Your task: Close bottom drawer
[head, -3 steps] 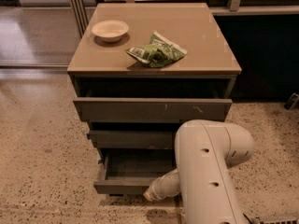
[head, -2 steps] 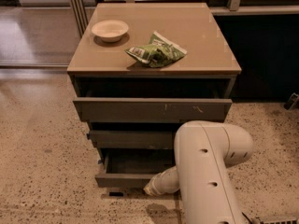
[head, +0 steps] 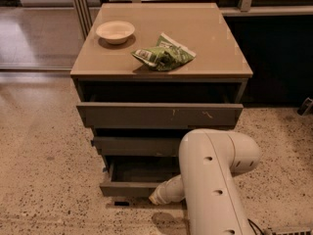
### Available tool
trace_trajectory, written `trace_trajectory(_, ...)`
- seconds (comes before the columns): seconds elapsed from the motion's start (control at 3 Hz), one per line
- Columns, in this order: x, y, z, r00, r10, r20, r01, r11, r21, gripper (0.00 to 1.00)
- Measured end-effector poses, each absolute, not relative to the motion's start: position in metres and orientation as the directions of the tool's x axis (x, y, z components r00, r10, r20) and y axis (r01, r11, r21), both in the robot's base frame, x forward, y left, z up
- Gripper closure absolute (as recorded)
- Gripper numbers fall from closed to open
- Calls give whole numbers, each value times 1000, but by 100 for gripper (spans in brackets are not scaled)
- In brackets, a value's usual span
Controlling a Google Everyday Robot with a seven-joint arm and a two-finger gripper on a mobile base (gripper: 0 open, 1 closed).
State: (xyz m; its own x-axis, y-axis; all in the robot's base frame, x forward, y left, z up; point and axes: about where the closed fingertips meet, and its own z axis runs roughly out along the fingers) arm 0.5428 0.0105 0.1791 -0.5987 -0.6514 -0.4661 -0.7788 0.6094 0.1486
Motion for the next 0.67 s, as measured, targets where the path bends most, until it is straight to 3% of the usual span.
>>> trace_trajectory(0.67,568,15,156,-654,-558,-512,-717,673,182,100)
